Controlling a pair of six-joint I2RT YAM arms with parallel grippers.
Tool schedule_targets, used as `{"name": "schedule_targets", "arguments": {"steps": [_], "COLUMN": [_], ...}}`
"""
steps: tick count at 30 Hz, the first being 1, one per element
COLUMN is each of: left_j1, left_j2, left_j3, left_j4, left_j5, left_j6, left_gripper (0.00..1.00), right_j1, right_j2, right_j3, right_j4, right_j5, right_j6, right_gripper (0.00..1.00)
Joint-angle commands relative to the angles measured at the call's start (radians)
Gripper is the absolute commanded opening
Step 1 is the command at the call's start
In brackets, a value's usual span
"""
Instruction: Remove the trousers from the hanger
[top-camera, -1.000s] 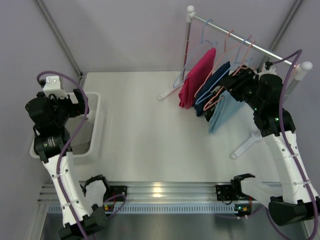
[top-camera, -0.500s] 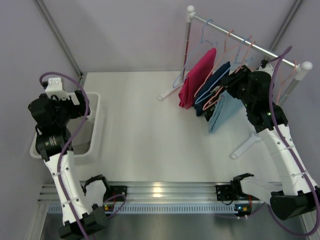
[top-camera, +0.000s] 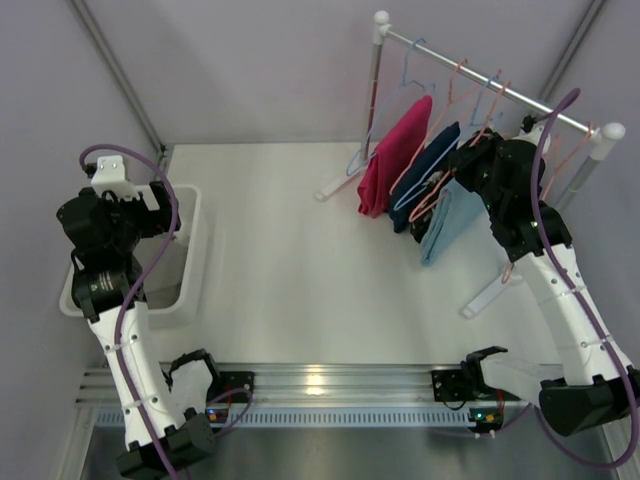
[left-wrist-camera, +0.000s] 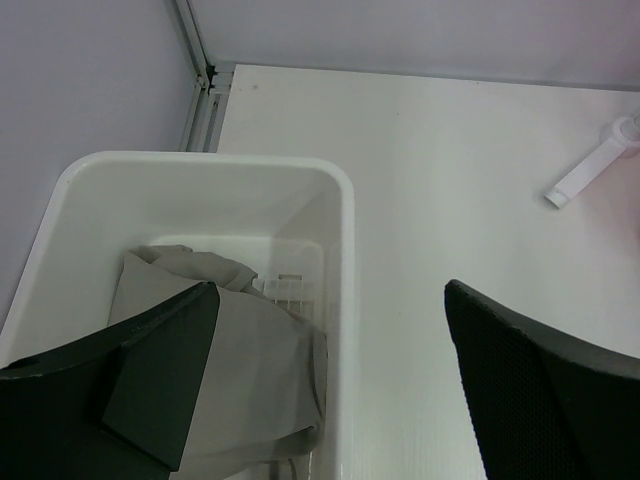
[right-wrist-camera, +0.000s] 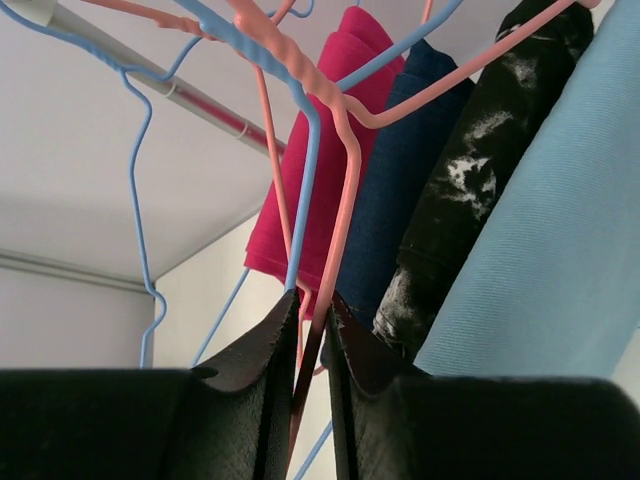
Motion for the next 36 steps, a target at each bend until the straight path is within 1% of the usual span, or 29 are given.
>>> {"name": "schedule_targets", "arguments": {"steps": [1,3,5,6,7,9,11,16,20,24,28,30,36], "left_j1": [0.007,0.007,0.007,0.007,0.007,0.007,0.007,0.007,0.007,0.005,0.007,0.007,0.005], "left_j2": [-0.015,-0.013,-0.013,-0.013,-0.013,-0.013,-0.015,-0.019,-0.022,-0.019,-0.019,-0.019,-0.019], "left_j3": [-0.006,-0.006,-0.006,-0.004,-0.004,-0.003,-0.001,0.01,0.02,0.031,0.04,0.048,0.066], "left_j4": [0.065,0.065,0.065,0.065,0.065,0.063,0.062,0.05,0.045,0.042,0.039,0.036,0.026], "left_j5": [-0.003,0.0,-0.001,-0.001,-0.001,-0.001,-0.003,-0.003,0.0,0.011,0.014,0.014,0.014], "left_j6": [0.009,0.007,0.007,0.007,0.007,0.01,0.01,0.016,0.013,0.001,-0.007,-0.008,-0.005], "left_gripper": [0.99,0.99,0.99,0.99,0.99,0.99,0.99,0.99,0.99,0.99,0.99,0.99,0.99], "right_j1": [0.004,0.003,0.001,0.0,-0.002,-0.006,-0.01,-0.011,-0.011,-0.013,-0.011,-0.011,-0.011], "right_j2": [-0.001,-0.001,-0.001,-0.001,-0.001,0.002,-0.006,-0.05,-0.13,-0.17,-0.216,-0.237,-0.288], "right_j3": [0.025,0.019,0.019,0.019,0.019,0.024,0.031,0.085,0.109,0.155,0.148,0.133,0.077], "right_j4": [0.086,0.089,0.1,0.106,0.108,0.111,0.105,0.062,0.071,0.068,0.103,0.121,0.223], "right_j5": [0.049,0.052,0.051,0.051,0.049,0.028,0.003,-0.017,-0.063,-0.061,-0.06,-0.083,-0.112], "right_j6": [-0.038,-0.04,-0.043,-0.046,-0.046,-0.046,-0.046,-0.025,-0.005,-0.018,-0.049,-0.061,-0.103], "right_gripper": [0.16,0.22,0.19,0.15,0.14,0.06,0.0,0.0,0.0,0.0,0.0,0.0,0.0]}}
